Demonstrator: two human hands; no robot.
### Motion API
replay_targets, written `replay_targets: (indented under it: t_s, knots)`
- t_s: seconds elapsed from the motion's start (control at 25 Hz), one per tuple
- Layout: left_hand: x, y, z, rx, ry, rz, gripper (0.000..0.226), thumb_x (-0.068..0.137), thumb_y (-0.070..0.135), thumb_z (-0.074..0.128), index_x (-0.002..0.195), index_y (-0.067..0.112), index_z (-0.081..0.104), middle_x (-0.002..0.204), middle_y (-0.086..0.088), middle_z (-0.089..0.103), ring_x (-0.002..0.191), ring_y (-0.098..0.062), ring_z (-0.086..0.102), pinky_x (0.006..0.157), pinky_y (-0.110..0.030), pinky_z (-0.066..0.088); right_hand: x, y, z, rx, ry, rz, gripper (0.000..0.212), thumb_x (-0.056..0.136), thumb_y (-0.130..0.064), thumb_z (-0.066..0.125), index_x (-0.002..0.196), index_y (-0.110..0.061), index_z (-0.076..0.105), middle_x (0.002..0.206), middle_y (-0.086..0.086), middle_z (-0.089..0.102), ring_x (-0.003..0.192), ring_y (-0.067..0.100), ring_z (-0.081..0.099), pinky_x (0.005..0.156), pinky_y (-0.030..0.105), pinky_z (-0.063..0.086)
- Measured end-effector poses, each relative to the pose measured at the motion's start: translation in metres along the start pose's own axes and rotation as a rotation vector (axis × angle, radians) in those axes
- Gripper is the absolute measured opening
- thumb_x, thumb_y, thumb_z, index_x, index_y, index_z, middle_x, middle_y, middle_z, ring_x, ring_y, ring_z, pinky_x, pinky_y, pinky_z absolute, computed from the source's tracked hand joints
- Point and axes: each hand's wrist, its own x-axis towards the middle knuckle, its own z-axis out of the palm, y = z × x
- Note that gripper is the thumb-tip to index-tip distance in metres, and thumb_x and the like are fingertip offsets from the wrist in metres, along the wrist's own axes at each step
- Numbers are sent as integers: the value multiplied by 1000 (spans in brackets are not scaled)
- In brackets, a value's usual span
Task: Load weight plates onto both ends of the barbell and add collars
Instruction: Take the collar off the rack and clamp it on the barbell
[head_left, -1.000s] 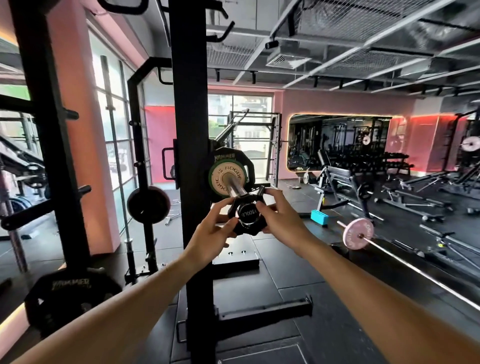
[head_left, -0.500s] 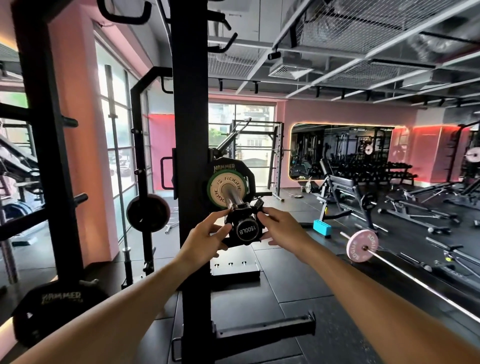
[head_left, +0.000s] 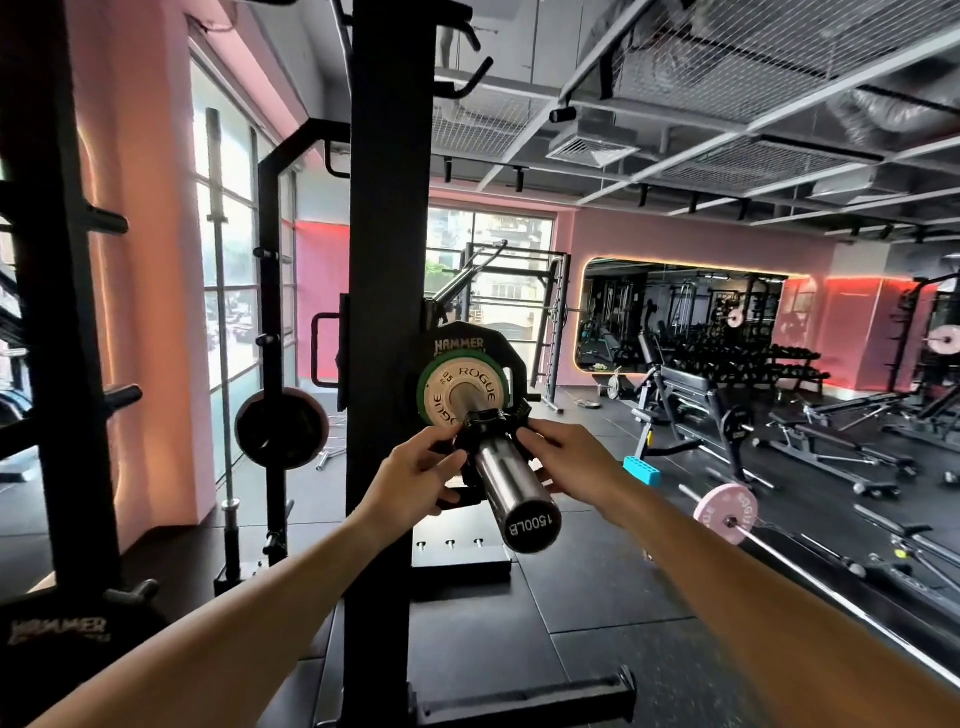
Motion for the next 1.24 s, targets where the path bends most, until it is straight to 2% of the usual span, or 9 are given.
replay_targets:
  t_s: [0.08, 0.28, 0.52, 0.64, 0.72, 0.88, 1.0, 1.08, 1.24]
  knots:
    - [26, -13, -3, -36, 3, 1, 28, 100, 21, 63, 125, 34, 62, 92, -5, 72, 67, -19, 71, 63, -33, 52, 27, 5, 6, -20, 4, -6, 30, 105, -30, 50, 129, -22, 67, 113, 8, 74, 95, 28, 74, 90, 47, 59]
    - [99, -46, -15, -35, 15, 2, 28, 99, 20, 65, 125, 29, 64, 94, -9, 67, 65, -21, 71, 58, -30, 52, 104, 20, 20, -62, 41, 2, 25, 102, -28, 55, 117, -17, 71, 107, 10, 76, 91, 29, 75, 91, 48, 58]
    - [153, -70, -21, -37, 28, 21, 29, 99, 17, 64, 123, 32, 63, 80, 0, 65, 61, -20, 69, 58, -31, 52, 167, 36, 35, -122, 146, -36, 23, 97, -31, 65, 112, -14, 67, 101, 7, 69, 69, 8, 68, 58, 20, 50]
    - [162, -79, -20, -26, 40, 60, 29, 97, 18, 67, 122, 32, 62, 77, -1, 70, 60, -20, 70, 55, -29, 52, 184, 44, 33, -115, 136, -35, 20, 96, -32, 66, 104, -13, 65, 101, 11, 70, 82, 21, 72, 74, 37, 60]
    - [164, -82, -21, 5, 43, 113, 27, 95, 17, 70, 117, 31, 62, 77, -2, 72, 60, -18, 70, 51, -24, 52, 189, 45, 28, -69, 111, -30, 19, 95, -30, 69, 99, -12, 65, 97, 13, 71, 82, 30, 74, 82, 48, 61]
    - [173, -78, -33, 266, -3, 373, 61, 91, 9, 73, 141, 36, 52, 79, -6, 65, 68, -14, 71, 69, -22, 58, 189, 37, 18, -66, 25, 4, 18, 91, -32, 73, 90, -18, 62, 87, 12, 74, 65, 21, 74, 65, 36, 61]
    - [180, -74, -44, 440, -103, 413, 65, 87, 13, 78, 137, 45, 52, 80, -3, 64, 63, -8, 63, 74, -30, 58, 194, 26, 19, -120, 50, -9, 29, 82, -47, 76, 84, -20, 67, 85, 6, 74, 78, 27, 73, 73, 41, 59]
    - [178, -79, -42, 464, -103, 365, 57, 82, 21, 83, 128, 41, 54, 79, 2, 69, 62, -14, 64, 73, -41, 58, 196, 16, 25, -215, 146, -73, 50, 75, -70, 67, 68, -20, 67, 68, -9, 68, 72, 12, 67, 63, 30, 48]
    - [173, -88, -36, 444, -40, 351, 56, 76, 35, 82, 121, 42, 50, 82, 5, 71, 66, -15, 68, 72, -41, 59, 204, 1, 42, -412, 288, -109, 75, 51, -92, 56, 62, -18, 60, 61, -9, 63, 64, 7, 61, 52, 27, 38]
